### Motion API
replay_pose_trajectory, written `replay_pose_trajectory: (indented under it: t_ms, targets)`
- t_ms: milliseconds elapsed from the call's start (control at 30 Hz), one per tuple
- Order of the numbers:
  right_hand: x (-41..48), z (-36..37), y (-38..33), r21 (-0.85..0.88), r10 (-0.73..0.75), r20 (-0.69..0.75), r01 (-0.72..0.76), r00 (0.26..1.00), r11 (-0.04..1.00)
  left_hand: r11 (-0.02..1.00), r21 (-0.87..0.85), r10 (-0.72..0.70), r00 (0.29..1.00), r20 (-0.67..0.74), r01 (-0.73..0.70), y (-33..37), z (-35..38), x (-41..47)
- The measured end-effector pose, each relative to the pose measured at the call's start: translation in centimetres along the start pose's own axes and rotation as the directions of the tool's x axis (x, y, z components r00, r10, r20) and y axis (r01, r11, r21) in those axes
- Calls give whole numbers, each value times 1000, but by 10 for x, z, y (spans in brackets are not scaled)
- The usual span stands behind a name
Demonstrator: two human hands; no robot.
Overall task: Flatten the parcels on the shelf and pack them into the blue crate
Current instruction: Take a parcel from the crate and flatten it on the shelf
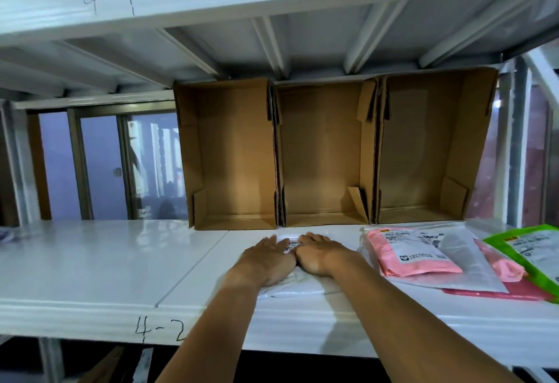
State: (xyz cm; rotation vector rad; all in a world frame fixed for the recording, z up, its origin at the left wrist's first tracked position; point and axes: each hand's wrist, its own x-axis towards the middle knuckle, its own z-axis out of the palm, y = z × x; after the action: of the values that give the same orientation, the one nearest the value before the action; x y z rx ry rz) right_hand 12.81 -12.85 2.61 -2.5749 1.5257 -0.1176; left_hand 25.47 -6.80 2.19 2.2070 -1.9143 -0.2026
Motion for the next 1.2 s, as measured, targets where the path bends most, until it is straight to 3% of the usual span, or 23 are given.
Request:
replay_pose_trajectory:
  t_ms: [67, 167, 233, 300, 433, 600, 700, 833, 967, 1100, 1200]
  targets:
    - [-2, 0, -1, -45, -26, -28, 25, 999, 999, 999, 29, -23, 996, -89, 26, 3, -2, -2]
    - [-8, 1, -4, -46, -38, -114, 33, 993, 998, 985, 165, 15, 928, -372, 50, 6, -3, -6]
    - [-11, 0, -6, -23, -45, -146, 42, 988, 999, 997, 76, 6, 898, -440, 30, 3, -3, -5]
    - [-15, -1, -7, 20, -42, -139, 45, 989, 999, 1000, 16, 20, 915, -403, -15, 1, 0, -2]
    - [-16, -1, -6, 51, -12, -141, 19, 990, 998, 999, 52, 21, 986, -165, -12, 7, -4, -5]
    - [-17, 3, -6, -39, -39, -170, 33, 985, 999, 999, 40, 33, 999, 22, -34, 10, -6, -5]
    - [-22, 5, -7, -13, -67, -46, 67, 997, 998, 995, 98, 9, 1000, 6, -9, 7, -5, 4]
    - [-41, 10, -1, -111, -100, 33, 103, 994, 988, 994, 105, -41, 999, -15, 42, 2, -2, 6]
    - [-59, 13, -6, -122, -53, 28, 56, 998, 991, 963, 266, 98, 978, -183, -46, 17, -6, -23]
    - [-74, 11, -10, -77, -33, 36, 36, 999, 996, 984, 168, 61, 996, -58, -50, 17, -2, -28]
    - [-93, 6, -11, -38, -67, 36, 68, 997, 997, 978, 204, 44, 998, 46, -52, 23, -7, -54]
